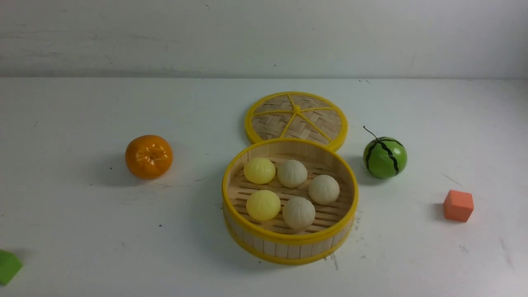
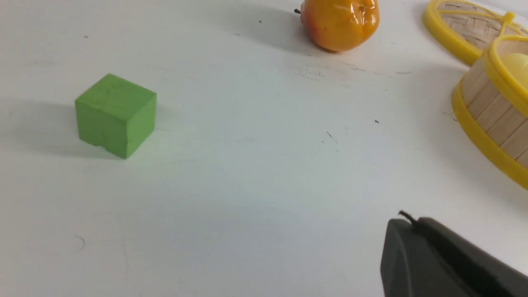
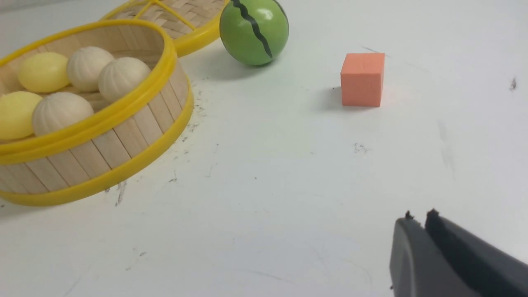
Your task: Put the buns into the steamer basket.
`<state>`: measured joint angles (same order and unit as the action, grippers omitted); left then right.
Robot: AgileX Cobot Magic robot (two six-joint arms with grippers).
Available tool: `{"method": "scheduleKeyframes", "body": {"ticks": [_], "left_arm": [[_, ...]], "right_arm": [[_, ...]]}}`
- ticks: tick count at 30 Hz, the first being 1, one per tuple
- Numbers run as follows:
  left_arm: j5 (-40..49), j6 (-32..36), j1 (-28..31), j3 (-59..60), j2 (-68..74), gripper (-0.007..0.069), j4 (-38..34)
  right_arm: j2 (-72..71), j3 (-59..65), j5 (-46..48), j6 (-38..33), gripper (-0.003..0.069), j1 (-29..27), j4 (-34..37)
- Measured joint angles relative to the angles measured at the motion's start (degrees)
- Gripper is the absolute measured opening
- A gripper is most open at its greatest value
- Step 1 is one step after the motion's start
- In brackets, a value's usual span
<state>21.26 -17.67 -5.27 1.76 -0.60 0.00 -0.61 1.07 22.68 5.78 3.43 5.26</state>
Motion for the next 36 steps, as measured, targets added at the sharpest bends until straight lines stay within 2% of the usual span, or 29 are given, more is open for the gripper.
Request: {"method": "scheduleKeyframes", "body": {"ticks": [36], "left_arm": [[-0.11,-0.2,0.0,0.0,0.0,-0.0013,0.0]], "right_arm": [[0.0,-0.02,0.0,0.0,0.0089,0.0,-0.02]]}}
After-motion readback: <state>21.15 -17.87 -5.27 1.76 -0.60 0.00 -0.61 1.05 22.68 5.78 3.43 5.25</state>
